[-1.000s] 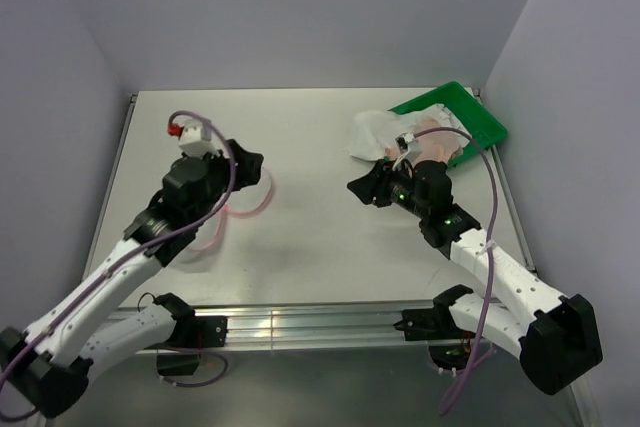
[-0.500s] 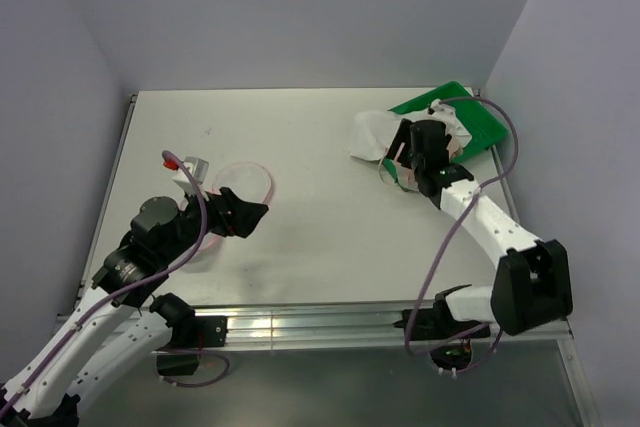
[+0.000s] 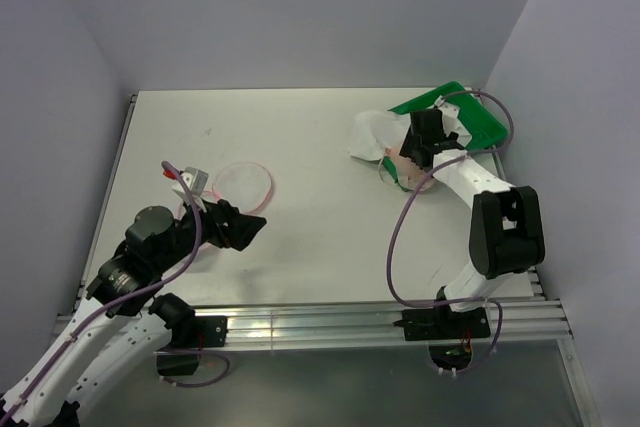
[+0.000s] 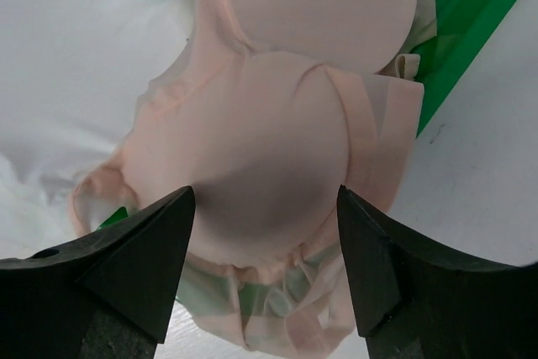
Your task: Place the bra in the laundry bag and zip it closed
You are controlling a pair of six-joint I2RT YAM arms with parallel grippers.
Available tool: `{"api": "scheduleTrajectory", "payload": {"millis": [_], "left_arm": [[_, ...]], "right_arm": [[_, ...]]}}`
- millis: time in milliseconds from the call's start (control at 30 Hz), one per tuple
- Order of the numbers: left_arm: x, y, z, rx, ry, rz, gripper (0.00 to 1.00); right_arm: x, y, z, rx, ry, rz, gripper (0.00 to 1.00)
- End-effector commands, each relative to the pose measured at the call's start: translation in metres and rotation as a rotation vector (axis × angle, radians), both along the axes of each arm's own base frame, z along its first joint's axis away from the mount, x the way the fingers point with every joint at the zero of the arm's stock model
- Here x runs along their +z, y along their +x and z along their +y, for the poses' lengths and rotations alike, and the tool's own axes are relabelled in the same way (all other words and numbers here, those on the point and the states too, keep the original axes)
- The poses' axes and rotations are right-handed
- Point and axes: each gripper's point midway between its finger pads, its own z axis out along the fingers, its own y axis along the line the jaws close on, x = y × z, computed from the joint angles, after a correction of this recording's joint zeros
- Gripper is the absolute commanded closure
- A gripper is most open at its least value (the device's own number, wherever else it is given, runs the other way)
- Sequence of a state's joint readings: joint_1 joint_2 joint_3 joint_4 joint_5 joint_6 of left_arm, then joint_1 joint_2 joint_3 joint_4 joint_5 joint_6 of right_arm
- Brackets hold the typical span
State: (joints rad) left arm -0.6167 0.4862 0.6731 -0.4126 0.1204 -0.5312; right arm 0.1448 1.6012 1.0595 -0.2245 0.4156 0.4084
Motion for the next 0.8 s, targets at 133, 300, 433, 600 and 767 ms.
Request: {"api": "scheduleTrajectory", "payload": {"millis": [133,300,433,600,767], "left_arm": [[0.005,-0.003,0.003,-0.006,0.002,-0.039,0.01],[0.001,-0.002,0.001,-0.011,0.016,-0.023,0.01],[-0.001,0.0,0.003,0.001,0.018,-0.019,0.01],[-0.003,0.002,0.003,0.011,0.027,-0.01,0.01],[-0.007,0.005,0.004,0.021,0.035,0.002,0.01]], "right_arm": [[-0.008,0.012,-0.01,-0.038,-0.01,0.007,0.19],[-0.003,0.019,-0.005,-0.025,0.023,-0.041,0.36],[0.006,0.021,-0.005,-0.034,0.032,-0.069,0.62],[0.043,0.013,-0.012,-0.068,0.026,-0.175,0.93],[0.094,0.0,-0.016,-0.083,0.046,-0.321,1.0]]}}
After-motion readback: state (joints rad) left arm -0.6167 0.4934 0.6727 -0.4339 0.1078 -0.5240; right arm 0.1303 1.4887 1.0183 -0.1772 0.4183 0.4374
